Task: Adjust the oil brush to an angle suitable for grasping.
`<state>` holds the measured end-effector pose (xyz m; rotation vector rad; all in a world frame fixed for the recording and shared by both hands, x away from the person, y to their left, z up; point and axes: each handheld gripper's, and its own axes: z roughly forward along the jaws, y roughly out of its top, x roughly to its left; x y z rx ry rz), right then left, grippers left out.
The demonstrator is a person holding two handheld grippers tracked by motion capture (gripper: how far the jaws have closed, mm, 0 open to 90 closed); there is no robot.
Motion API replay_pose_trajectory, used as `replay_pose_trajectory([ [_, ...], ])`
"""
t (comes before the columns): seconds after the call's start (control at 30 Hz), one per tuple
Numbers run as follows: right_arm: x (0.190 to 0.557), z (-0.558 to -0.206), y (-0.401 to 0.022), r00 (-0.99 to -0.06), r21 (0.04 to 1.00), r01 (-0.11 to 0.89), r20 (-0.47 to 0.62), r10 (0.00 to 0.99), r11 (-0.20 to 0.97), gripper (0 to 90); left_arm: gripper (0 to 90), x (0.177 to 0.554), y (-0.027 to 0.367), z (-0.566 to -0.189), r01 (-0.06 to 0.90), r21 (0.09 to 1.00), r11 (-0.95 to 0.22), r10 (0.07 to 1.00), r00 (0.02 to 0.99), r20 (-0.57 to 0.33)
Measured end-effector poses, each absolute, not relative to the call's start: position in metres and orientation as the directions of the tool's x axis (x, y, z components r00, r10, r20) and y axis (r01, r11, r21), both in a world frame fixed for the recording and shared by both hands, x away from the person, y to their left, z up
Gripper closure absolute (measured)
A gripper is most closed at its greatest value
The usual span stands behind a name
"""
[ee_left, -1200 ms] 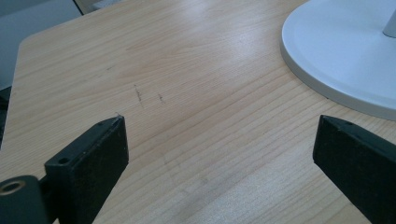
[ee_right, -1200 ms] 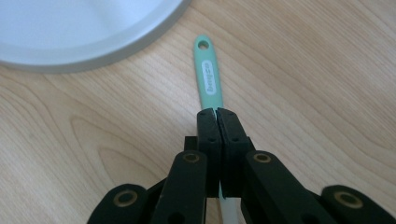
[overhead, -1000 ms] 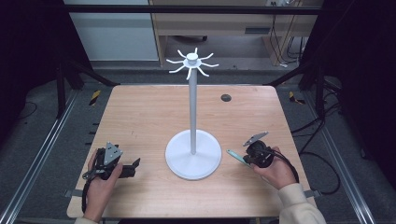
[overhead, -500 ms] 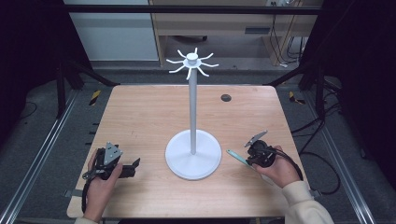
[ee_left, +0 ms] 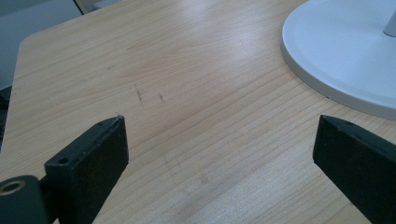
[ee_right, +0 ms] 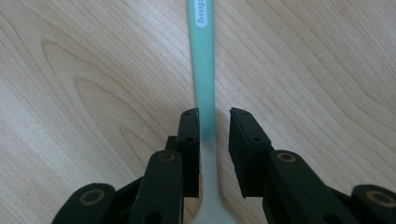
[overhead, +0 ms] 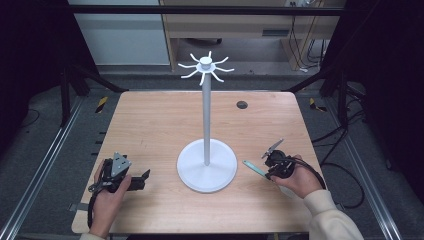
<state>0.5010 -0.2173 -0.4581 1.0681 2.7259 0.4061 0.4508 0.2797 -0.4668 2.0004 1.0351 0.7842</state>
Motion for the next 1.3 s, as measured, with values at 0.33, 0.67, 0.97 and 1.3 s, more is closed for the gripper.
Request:
replay_pose_trajectory([
  [0.33,0.5033,-0.4633,-0.2151,-0.742,0.275,0.630,-0.063,0.668,0.726,73.6,3.1,0.4508,0.2797,-0.4668,0.402,0.823,-0.401,0.854,0.488,0.178],
  [0.67,0.5044,-0.4657,-0.2137,-0.740,0.246,0.642,-0.051,0.671,0.726,75.8,3.2,0.4509,0.2795,-0.4669,0.403,0.822,-0.402,0.853,0.490,0.178],
  [0.97,0.5071,-0.4671,-0.2147,-0.747,0.232,0.639,-0.039,0.663,0.733,79.3,3.2,0.4509,0.2794,-0.4670,0.403,0.822,-0.403,0.853,0.491,0.178],
  [1.3,0.5067,-0.4627,-0.2149,-0.748,0.244,0.640,-0.017,0.663,0.728,82.2,3.2,0.4509,0.2794,-0.4671,0.404,0.822,-0.402,0.853,0.491,0.177],
])
